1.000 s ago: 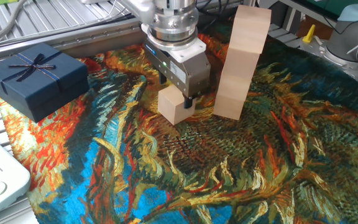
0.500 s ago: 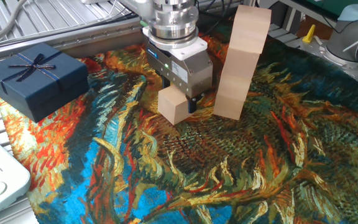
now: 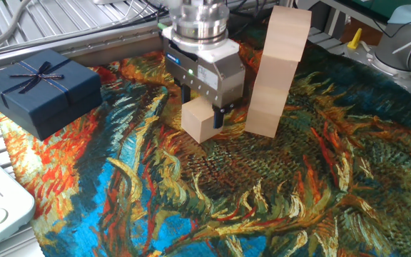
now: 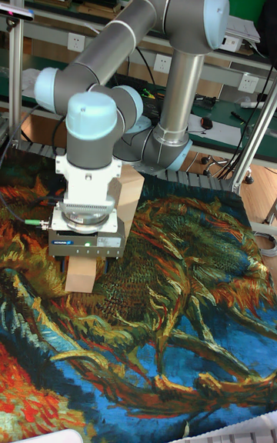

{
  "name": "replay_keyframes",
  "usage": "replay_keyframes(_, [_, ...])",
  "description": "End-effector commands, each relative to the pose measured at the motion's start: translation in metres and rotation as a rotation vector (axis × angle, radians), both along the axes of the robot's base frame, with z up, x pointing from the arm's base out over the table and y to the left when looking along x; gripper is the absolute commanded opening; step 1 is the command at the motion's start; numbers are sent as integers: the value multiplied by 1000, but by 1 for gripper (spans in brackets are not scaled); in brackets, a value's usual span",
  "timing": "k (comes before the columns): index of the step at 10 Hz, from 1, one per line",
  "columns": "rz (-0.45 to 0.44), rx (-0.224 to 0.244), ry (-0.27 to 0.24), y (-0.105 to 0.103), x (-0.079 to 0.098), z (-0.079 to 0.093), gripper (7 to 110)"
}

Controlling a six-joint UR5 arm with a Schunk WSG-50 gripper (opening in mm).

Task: Stack the blocks in a vertical line of five

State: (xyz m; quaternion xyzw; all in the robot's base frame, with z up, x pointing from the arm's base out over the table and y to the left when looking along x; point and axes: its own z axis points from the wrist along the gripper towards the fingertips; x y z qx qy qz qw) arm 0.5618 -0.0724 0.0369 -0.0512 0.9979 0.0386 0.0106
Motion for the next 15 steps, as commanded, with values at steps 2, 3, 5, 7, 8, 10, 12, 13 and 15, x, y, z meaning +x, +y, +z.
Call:
replay_keyframes(2, [0,22,-75,-1,-2,5,66])
replay_keyframes(3, [-5,10,-77,-3,-1,-1,66])
replay_keyframes(5, [-1,-21,-98,-12,8,-15,66])
replay_keyframes(7, [17,-28,-85,-13,5,-15,66])
replay_keyframes(8, [21,-30,-75,-13,2,-14,66])
replay_keyframes(10, [16,-31,-59,-13,-2,-14,66])
replay_keyframes(12, [2,-32,-49,-13,-3,-15,66])
replay_keyframes(13, [-20,-29,-40,-11,-4,-18,66])
replay_keyframes(15, [-35,-32,-40,-11,0,-22,66])
